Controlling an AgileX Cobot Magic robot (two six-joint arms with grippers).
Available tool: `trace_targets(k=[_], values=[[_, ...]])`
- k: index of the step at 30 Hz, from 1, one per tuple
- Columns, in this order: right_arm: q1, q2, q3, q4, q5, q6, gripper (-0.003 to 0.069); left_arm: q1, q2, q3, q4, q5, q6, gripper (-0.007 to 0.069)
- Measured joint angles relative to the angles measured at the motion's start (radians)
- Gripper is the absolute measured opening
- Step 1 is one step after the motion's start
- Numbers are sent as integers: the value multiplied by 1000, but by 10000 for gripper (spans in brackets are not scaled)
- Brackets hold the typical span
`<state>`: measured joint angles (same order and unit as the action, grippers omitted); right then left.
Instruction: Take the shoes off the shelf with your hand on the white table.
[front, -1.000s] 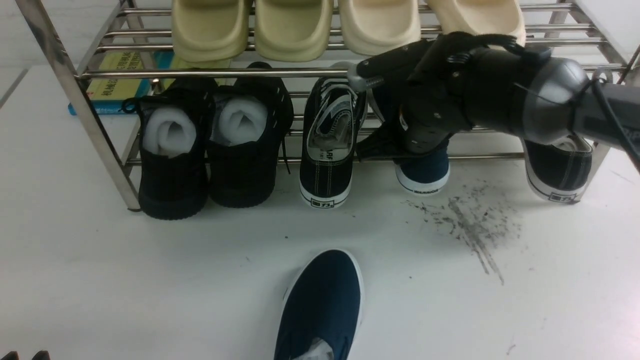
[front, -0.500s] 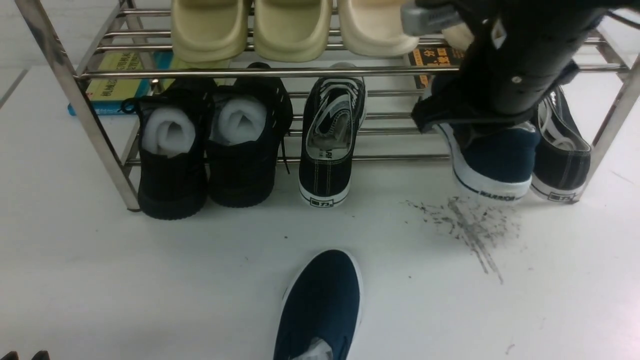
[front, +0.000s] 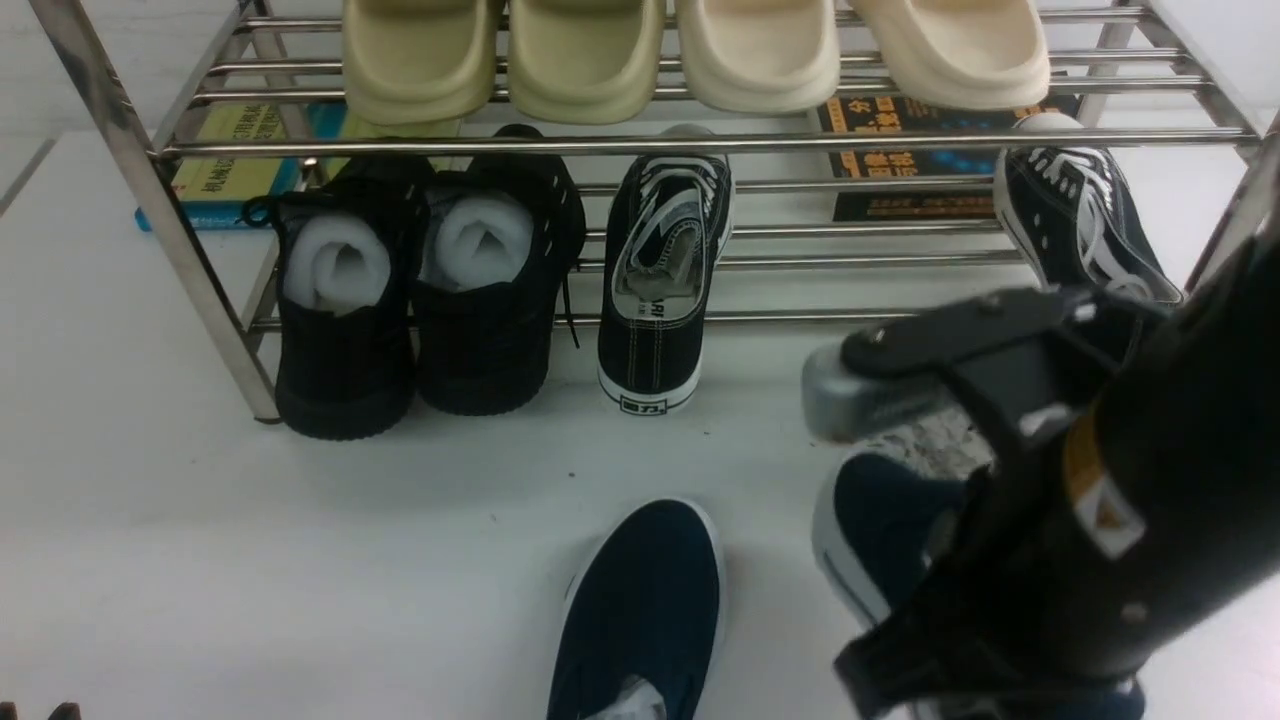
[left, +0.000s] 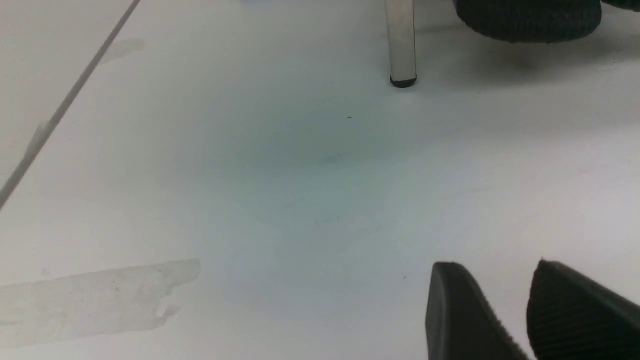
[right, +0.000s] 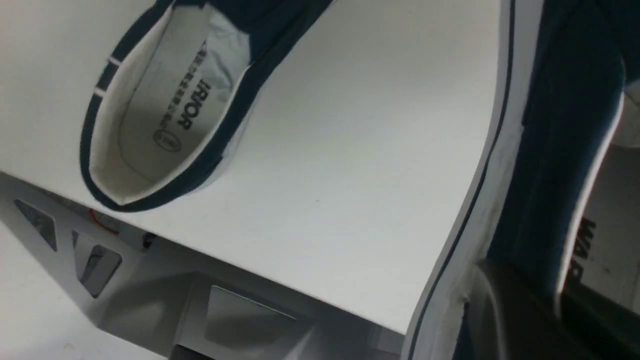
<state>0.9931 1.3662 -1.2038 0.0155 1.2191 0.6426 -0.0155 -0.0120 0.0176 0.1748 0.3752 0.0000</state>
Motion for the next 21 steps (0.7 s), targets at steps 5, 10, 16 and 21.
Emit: trace_targets(k=[5, 10, 16, 21], values=[[76, 55, 6, -111, -108, 192, 27, 0, 0, 0, 19, 2, 0, 242], [82, 130, 6, -216, -129, 282, 30, 0, 0, 0, 27, 2, 0, 242], [82, 241, 6, -231, -145, 367, 35, 0, 0, 0, 30, 2, 0, 242], [86, 322, 6, -215, -208, 402, 50, 0, 0, 0, 30, 2, 0, 242]])
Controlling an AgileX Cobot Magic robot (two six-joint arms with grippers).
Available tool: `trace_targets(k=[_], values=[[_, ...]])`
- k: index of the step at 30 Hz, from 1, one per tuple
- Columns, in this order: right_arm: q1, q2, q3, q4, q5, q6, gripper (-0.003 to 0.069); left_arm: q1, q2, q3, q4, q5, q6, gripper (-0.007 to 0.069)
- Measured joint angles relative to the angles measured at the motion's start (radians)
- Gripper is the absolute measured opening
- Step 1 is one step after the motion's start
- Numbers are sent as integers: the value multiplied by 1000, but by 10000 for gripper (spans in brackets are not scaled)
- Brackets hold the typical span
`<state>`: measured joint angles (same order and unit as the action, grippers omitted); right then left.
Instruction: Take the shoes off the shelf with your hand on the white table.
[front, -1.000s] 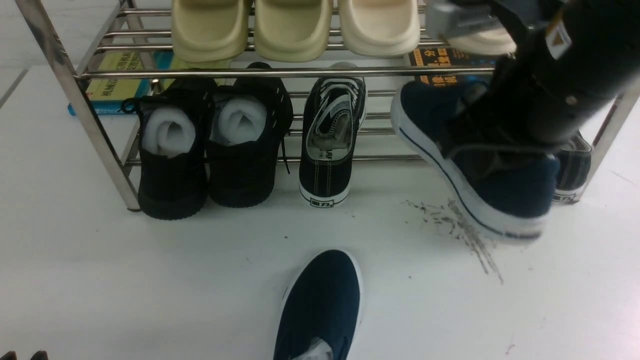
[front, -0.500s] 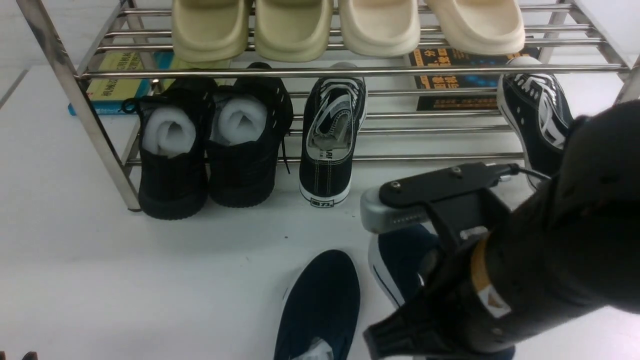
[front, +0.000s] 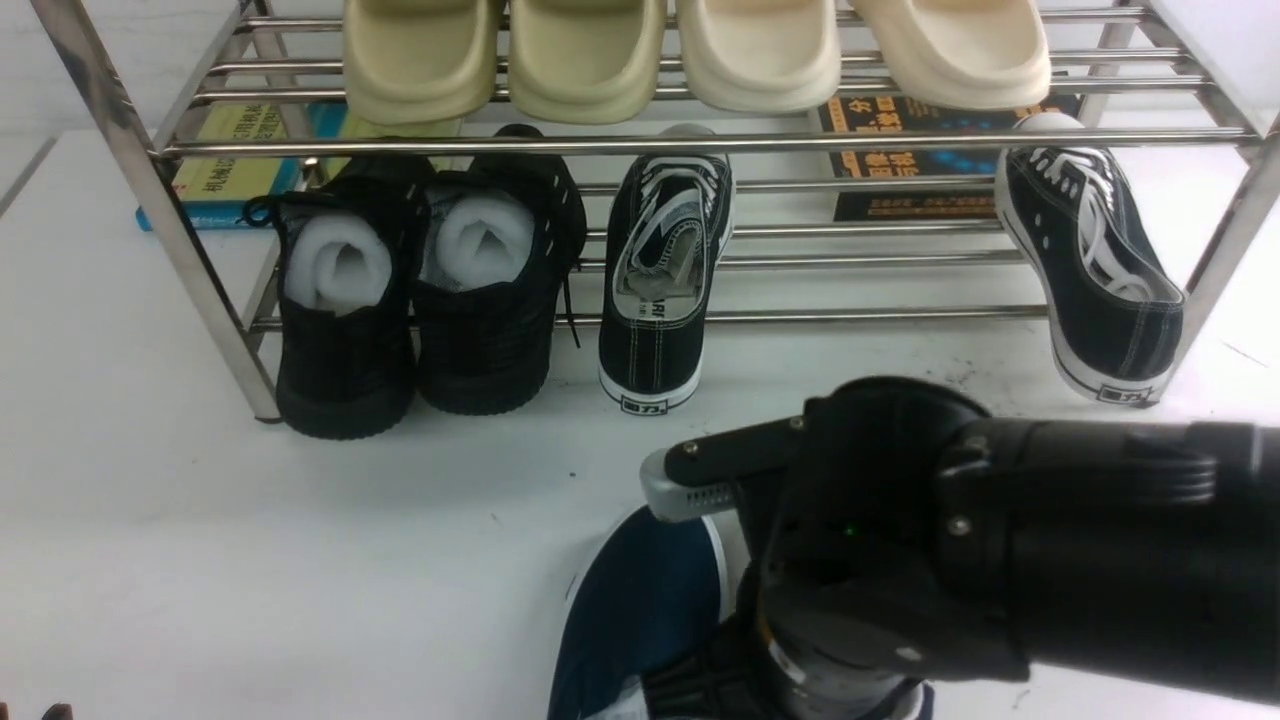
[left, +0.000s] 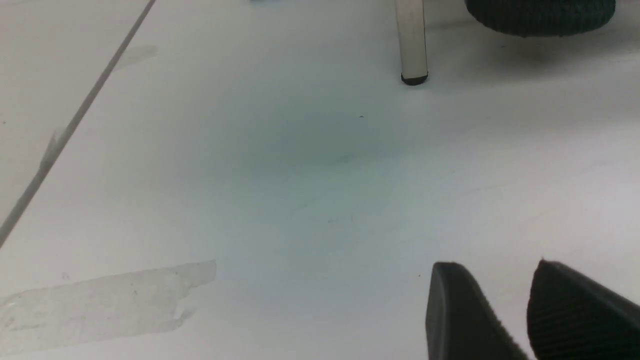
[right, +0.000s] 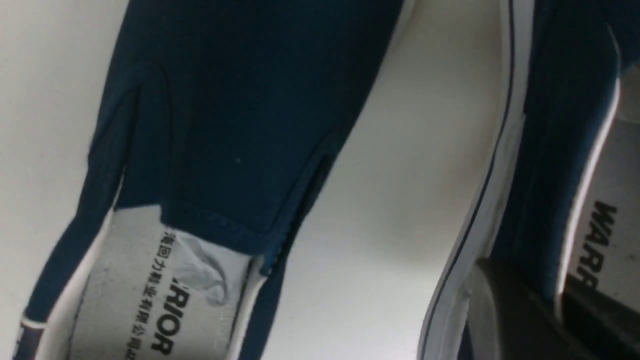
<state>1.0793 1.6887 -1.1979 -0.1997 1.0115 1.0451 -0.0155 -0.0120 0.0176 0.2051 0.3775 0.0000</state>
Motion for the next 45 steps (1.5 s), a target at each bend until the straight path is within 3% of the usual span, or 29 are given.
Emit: trace_targets(k=[4, 9, 12, 15, 18, 23, 32, 37, 45], values=[[0, 17, 0, 20, -19, 1, 85, 0, 0, 0, 0, 0, 0, 242], [0, 18, 0, 69, -20, -6, 230, 0, 0, 0, 0, 0, 0, 242], [0, 16, -13, 129, 38, -76, 363, 0, 0, 0, 1, 0, 0, 242], [0, 1, -49, 168, 120, -185, 421, 0, 0, 0, 1, 0, 0, 242], [0, -31, -98, 181, 182, -266, 432, 0, 0, 0, 1, 0, 0, 242], [0, -134, -151, 166, 195, -405, 396, 0, 0, 0, 1, 0, 0, 242], [0, -470, -154, 127, 231, -579, 145, 0, 0, 0, 1, 0, 0, 242], [0, -687, -137, 28, 236, -591, 2, 0, 0, 0, 1, 0, 0, 242], [0, -1075, 144, -180, 236, -457, -15, 0, 0, 0, 1, 0, 0, 242]])
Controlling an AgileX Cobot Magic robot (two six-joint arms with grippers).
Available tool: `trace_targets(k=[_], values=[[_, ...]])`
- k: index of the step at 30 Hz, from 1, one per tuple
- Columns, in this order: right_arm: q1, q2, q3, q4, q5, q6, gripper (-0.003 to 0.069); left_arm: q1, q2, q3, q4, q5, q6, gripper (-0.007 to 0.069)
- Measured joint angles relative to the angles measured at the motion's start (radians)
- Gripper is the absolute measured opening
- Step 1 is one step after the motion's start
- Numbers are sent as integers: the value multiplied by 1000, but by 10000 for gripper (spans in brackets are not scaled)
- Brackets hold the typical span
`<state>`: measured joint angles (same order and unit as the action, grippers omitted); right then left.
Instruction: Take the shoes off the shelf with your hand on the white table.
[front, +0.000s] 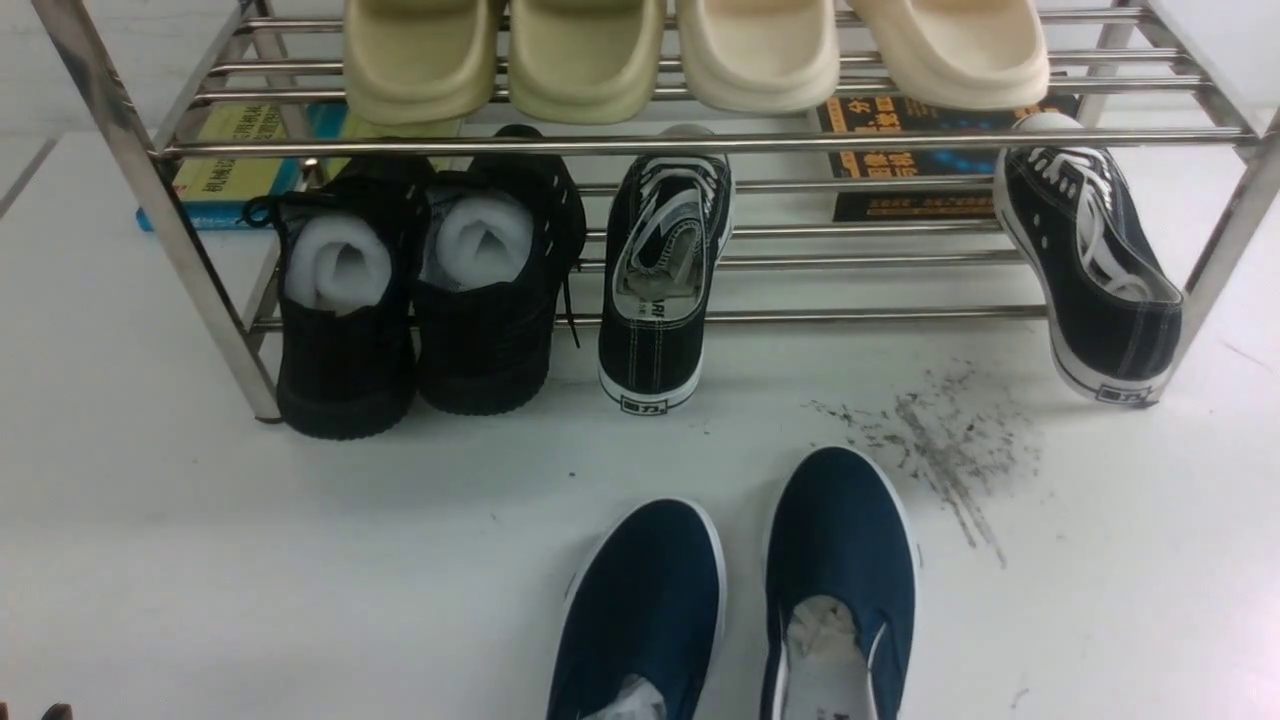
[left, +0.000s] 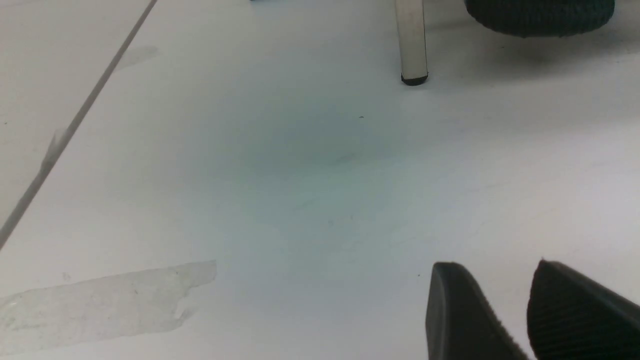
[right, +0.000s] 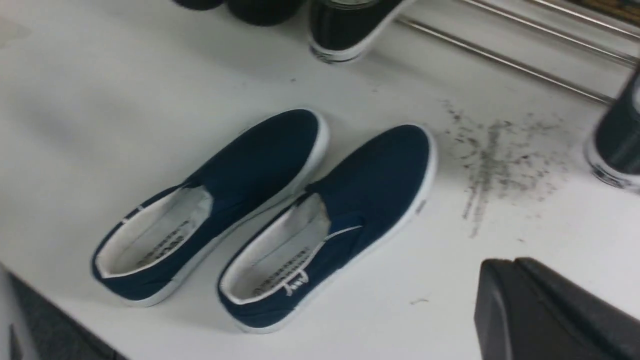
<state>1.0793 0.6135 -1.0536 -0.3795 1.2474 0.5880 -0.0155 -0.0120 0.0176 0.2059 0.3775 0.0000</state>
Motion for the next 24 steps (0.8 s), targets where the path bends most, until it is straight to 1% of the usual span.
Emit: trace_targets(k=[3, 4, 9, 11, 13, 16, 24], values=[[0, -146, 157, -55, -108, 74, -15, 0, 0, 0, 0, 0, 0, 242], [0, -203, 243, -78, -195, 117, -15, 0, 0, 0, 0, 0, 0, 242], [0, -299, 466, -146, -489, 238, -13, 0, 0, 1, 0, 0, 0, 242], [0, -305, 516, -165, -573, 265, -13, 0, 0, 1, 0, 0, 0, 242], [0, -305, 540, -174, -629, 272, -13, 0, 0, 1, 0, 0, 0, 242], [0, -305, 552, -181, -666, 275, -11, 0, 0, 1, 0, 1, 0, 242], [0, -305, 552, -186, -669, 279, -6, 0, 0, 1, 0, 1, 0, 242]])
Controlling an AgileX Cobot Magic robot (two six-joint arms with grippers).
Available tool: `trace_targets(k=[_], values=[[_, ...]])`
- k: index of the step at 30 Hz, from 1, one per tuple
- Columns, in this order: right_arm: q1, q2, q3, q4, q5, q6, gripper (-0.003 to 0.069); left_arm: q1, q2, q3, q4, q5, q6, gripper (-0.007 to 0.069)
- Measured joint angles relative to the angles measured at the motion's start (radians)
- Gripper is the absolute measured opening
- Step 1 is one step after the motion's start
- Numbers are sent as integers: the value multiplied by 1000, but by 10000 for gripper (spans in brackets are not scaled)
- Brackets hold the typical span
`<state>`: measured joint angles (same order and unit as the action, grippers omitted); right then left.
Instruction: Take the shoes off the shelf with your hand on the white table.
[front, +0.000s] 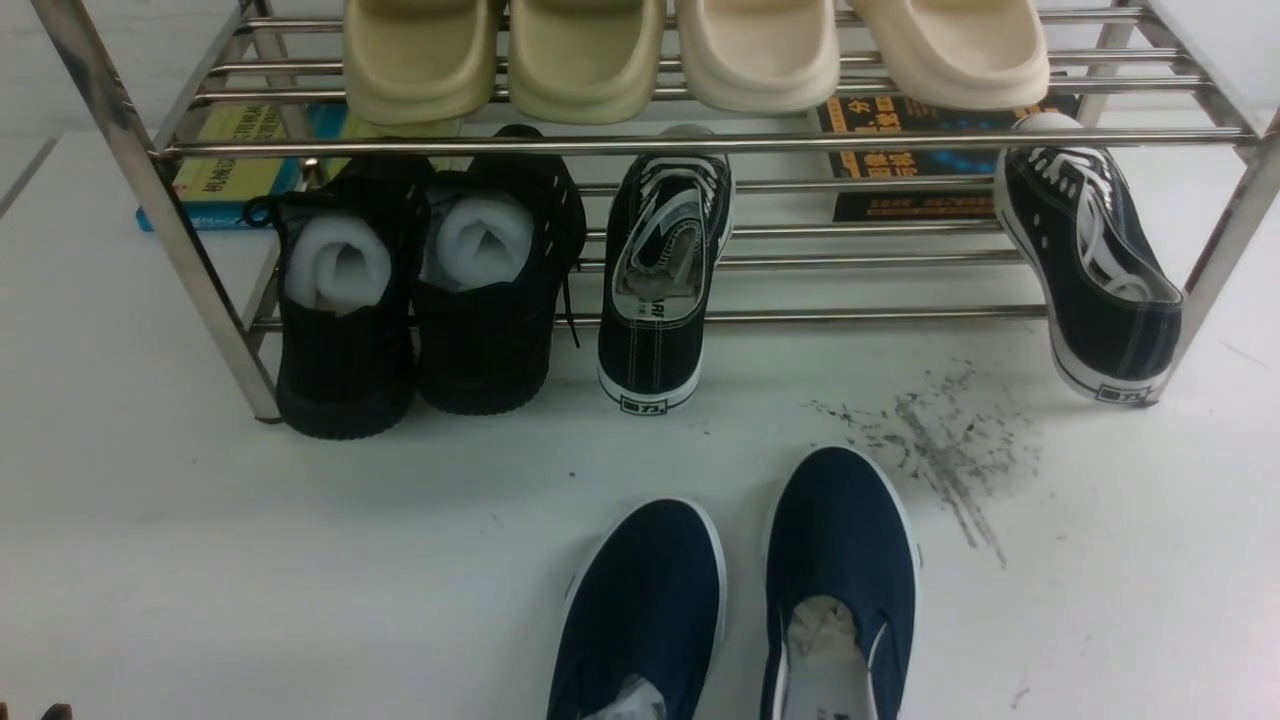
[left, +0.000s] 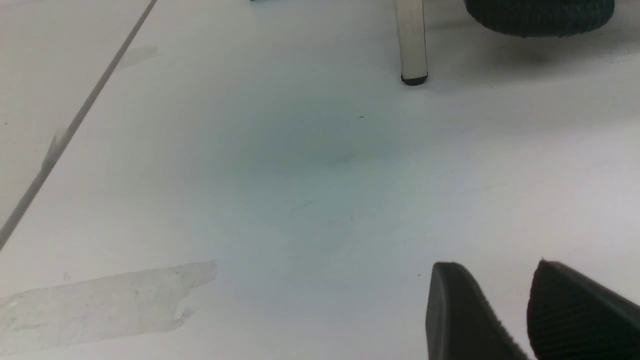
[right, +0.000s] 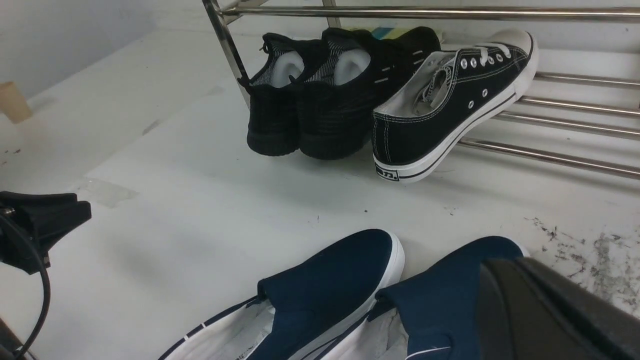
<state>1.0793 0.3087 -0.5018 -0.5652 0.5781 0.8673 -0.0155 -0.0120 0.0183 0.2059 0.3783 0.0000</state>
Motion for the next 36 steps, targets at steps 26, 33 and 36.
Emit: trace_targets(k=[26, 33, 36], values=[[-228, -86, 145, 522, -36, -700, 8, 0, 0, 0, 3, 0, 0, 242], [-638, -222, 293, 600, -112, -908, 15, 0, 0, 0, 4, 0, 0, 242], [-755, -256, 323, 606, -118, -907, 18, 0, 0, 0, 4, 0, 0, 242]])
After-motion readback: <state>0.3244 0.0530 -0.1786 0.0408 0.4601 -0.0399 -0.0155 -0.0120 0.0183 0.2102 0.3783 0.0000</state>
